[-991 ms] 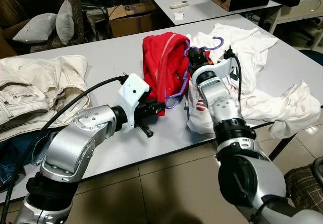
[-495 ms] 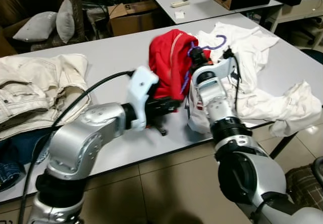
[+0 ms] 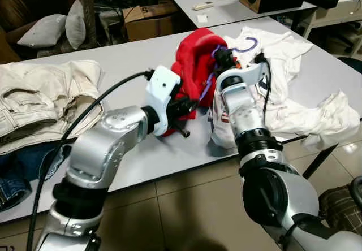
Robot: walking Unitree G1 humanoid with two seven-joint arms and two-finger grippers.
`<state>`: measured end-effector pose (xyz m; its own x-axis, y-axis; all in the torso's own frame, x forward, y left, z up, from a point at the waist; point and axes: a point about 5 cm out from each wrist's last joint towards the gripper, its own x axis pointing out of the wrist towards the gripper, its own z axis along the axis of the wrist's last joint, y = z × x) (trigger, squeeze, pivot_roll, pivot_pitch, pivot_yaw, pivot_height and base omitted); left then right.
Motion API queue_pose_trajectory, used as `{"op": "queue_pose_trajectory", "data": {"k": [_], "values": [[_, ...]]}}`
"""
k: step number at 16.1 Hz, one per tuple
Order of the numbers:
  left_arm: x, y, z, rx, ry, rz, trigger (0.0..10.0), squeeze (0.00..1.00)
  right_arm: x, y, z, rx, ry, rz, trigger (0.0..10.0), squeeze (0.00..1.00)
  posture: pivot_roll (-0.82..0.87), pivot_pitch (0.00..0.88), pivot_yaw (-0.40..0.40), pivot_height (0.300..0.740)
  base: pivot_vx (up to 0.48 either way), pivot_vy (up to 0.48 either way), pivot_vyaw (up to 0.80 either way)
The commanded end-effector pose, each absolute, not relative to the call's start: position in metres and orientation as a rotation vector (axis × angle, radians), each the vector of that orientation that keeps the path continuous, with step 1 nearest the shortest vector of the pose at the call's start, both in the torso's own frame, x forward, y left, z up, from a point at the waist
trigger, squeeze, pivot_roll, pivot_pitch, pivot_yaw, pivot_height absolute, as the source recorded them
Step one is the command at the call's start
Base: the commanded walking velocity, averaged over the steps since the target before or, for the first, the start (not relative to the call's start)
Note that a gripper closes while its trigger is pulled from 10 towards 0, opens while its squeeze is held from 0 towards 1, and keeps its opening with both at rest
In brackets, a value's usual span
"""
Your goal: Hang hanger
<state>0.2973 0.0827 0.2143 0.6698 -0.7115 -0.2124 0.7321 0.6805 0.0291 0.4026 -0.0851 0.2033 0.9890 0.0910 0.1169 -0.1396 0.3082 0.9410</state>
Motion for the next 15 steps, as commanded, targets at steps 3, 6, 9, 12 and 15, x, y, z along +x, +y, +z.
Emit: {"op": "queue_pose_trajectory", "data": {"k": [3,6,9,12,15], "values": [[0.291,0.062,0.209,0.227,0.169,-0.904,0.0,0.00,0.401,-0.065,0.216,1.418,-0.014,0.203,10.0,0.00,0.11,0.000,0.088,0.740,0.000,0.000,0.00],[0.288,0.055,0.204,0.276,0.149,-0.945,2.3,0.00,0.402,-0.073,0.217,1.440,-0.007,0.195,10.0,0.00,0.10,0.000,0.086,0.740,0.000,0.000,0.00],[0.287,0.054,0.197,0.302,0.153,-0.962,10.0,1.00,0.402,-0.077,0.219,1.474,0.002,0.201,10.0,0.00,0.09,0.000,0.082,0.740,0.000,0.000,0.00],[0.290,0.067,0.186,0.363,0.184,-0.924,10.0,1.00,0.402,-0.077,0.220,1.444,0.009,0.229,10.0,0.00,0.09,0.000,0.073,0.740,0.000,0.000,0.00],[0.283,0.074,0.181,0.388,0.206,-0.964,10.0,1.00,0.402,-0.083,0.221,1.406,0.007,0.233,10.0,0.00,0.09,0.000,0.069,0.740,0.000,0.000,0.00]]}}
